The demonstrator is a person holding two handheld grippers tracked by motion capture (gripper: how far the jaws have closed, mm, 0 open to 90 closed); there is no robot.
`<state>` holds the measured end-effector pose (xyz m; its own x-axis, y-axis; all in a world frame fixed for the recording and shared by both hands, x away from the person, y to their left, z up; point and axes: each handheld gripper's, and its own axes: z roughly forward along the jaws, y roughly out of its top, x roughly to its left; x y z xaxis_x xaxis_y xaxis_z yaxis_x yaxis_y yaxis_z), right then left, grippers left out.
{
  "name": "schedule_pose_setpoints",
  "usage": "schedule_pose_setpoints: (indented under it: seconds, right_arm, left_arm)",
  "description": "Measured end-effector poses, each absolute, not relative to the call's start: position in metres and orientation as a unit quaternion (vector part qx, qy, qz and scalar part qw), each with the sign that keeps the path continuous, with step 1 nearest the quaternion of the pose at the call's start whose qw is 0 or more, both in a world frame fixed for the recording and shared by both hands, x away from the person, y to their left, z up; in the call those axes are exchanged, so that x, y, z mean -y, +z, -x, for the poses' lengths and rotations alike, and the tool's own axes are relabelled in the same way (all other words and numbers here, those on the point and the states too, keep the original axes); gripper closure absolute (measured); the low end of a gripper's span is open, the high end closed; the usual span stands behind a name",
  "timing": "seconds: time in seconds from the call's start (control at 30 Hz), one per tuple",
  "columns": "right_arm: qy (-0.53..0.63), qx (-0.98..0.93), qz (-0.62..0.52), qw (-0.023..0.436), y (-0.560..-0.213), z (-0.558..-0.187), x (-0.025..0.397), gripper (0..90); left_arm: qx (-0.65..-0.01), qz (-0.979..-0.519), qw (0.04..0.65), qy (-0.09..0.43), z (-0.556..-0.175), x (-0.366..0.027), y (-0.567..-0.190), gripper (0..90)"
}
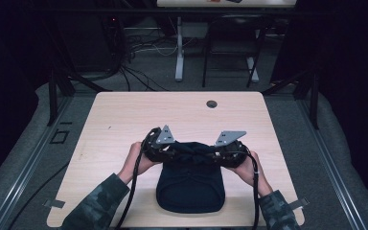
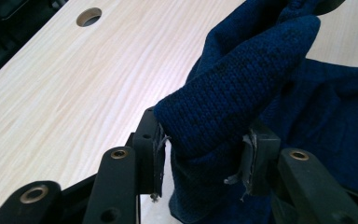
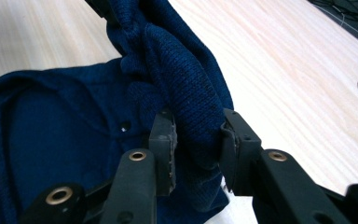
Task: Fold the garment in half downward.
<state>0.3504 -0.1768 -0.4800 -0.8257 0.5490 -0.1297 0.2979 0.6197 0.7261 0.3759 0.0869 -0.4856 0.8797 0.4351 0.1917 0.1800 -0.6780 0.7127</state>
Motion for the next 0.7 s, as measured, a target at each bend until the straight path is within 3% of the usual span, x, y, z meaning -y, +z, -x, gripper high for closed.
schedule_pose_setpoints:
  seconds: [0.2, 0.7]
  right_arm:
    - [0.362, -0.886, -0.24, 0.164, -0.486, -0.341, 0.178, 67.4]
    - [0.354, -0.89, -0.245, 0.152, -0.493, -0.329, 0.177, 66.6]
  left_arm:
    - [-0.169, -0.895, 0.375, 0.174, -0.366, -0.089, -0.491, 61.7]
    - [-0.164, -0.895, 0.379, 0.167, -0.351, -0.092, -0.5, 61.7]
